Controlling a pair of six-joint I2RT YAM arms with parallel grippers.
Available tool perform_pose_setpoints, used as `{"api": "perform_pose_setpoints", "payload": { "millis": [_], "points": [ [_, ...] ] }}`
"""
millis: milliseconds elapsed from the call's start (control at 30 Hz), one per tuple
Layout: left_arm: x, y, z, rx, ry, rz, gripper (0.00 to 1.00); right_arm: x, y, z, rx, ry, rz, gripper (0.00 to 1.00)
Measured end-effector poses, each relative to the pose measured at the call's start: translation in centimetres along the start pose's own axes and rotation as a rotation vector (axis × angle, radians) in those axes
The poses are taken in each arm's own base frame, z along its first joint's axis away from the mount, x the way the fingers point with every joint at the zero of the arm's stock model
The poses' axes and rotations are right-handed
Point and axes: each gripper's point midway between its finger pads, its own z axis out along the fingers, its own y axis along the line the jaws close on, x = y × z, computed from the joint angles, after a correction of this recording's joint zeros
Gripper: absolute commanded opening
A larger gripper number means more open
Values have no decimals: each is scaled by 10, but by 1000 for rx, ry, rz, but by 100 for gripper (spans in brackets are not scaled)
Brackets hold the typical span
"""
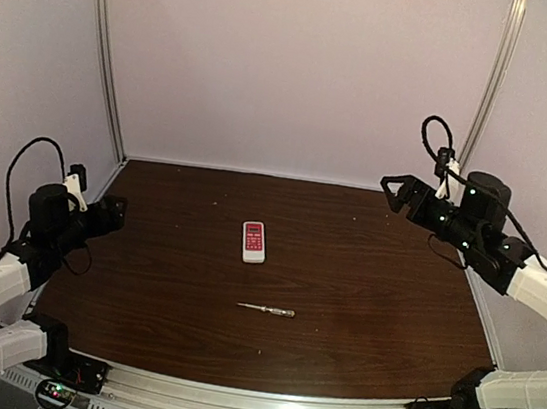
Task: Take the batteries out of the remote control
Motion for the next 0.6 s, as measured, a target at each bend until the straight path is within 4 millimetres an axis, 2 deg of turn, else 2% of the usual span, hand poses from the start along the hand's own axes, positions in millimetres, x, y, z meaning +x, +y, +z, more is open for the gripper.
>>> {"api": "perform_pose_setpoints", "payload": {
  "millis": [133,233,433,600],
  "points": [
    [6,-8,0,44,27,-2,97,3,19,11,49,49,3,100],
    [12,-11,-2,65,42,-4,97,16,28,26,106,112,-6,100],
    [18,-16,-3,94,65,-11,97,50,50,65,198,253,-77,100],
    [32,-12,-7,95,83,-19,98,89,57,96,262,362,-144,100]
  ]
}}
